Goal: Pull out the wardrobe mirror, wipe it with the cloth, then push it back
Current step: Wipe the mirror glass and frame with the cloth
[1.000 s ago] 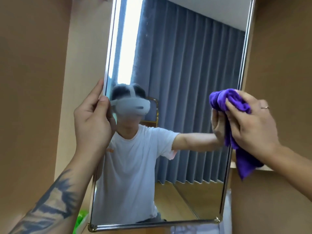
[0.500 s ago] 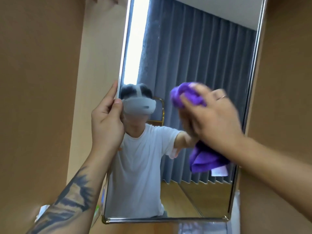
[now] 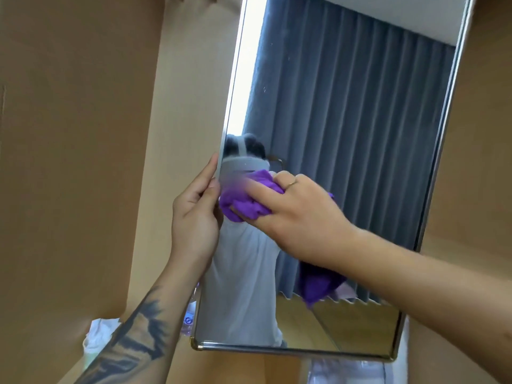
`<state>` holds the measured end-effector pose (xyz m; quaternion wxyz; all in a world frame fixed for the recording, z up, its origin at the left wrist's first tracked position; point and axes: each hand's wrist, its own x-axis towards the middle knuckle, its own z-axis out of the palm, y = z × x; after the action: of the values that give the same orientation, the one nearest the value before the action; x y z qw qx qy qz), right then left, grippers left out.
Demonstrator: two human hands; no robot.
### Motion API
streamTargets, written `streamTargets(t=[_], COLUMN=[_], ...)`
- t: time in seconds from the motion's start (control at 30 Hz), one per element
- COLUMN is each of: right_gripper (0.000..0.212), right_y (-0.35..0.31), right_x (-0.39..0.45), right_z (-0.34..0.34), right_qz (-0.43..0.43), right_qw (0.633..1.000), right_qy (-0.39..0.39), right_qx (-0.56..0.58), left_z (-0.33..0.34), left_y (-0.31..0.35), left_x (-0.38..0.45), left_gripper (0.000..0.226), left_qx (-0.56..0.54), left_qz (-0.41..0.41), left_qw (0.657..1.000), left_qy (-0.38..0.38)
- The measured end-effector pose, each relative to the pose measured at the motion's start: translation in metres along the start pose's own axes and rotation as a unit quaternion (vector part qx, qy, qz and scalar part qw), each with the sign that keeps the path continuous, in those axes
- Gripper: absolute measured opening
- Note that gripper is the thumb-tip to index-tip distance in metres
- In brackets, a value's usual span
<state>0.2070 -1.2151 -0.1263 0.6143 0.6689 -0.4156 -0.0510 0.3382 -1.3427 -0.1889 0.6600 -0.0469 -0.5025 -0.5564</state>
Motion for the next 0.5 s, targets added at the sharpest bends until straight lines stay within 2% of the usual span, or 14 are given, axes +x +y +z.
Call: streamTargets(t=[0.07, 0.1, 0.17, 0.23, 0.33, 0.4, 0.47, 0.5], right_gripper=[0.036, 0.032, 0.027, 0.031, 0.027, 0.022, 0.021, 0.023], right_y=[0.018, 0.028, 0.034, 0.014, -0.027, -0.023, -0.002, 0.01], right_x=[0.006, 0.012, 0.021, 0.021, 0.006, 0.003, 0.012, 0.018], right_z=[-0.005, -0.007, -0.01, -0.003, 0.006, 0.003, -0.002, -0.004], right_qz=[-0.037, -0.005, 0.119, 0.16, 0.034, -0.023, -0.01, 0.037], right_qw=[0.999, 0.999, 0.992, 0.986, 0.999, 1.0, 1.0, 0.999], right_qy=[-0.027, -0.019, 0.021, 0.046, 0.03, 0.008, 0.008, 0.019], right_qx=[-0.029, -0.035, -0.026, -0.015, 0.011, 0.017, -0.008, -0.023], left_z=[-0.006, -0.009, -0.015, -0.021, -0.029, -0.032, -0.033, -0.034], left_y=[-0.004, -0.006, -0.009, -0.01, -0.011, -0.01, -0.008, -0.006], left_x=[-0.006, -0.009, -0.014, -0.019, -0.027, -0.033, -0.038, -0.04], left_gripper=[0.039, 0.039, 0.039, 0.041, 0.042, 0.041, 0.039, 0.038], left_qx=[0.008, 0.02, 0.024, 0.013, -0.013, -0.004, 0.017, 0.03], left_qz=[-0.002, 0.002, 0.009, 0.007, -0.027, -0.036, -0.028, -0.022], left_qw=[1.0, 1.0, 1.0, 1.0, 0.999, 0.999, 0.999, 0.999], left_qy=[0.006, 0.007, 0.0, -0.012, -0.027, -0.035, -0.037, -0.036])
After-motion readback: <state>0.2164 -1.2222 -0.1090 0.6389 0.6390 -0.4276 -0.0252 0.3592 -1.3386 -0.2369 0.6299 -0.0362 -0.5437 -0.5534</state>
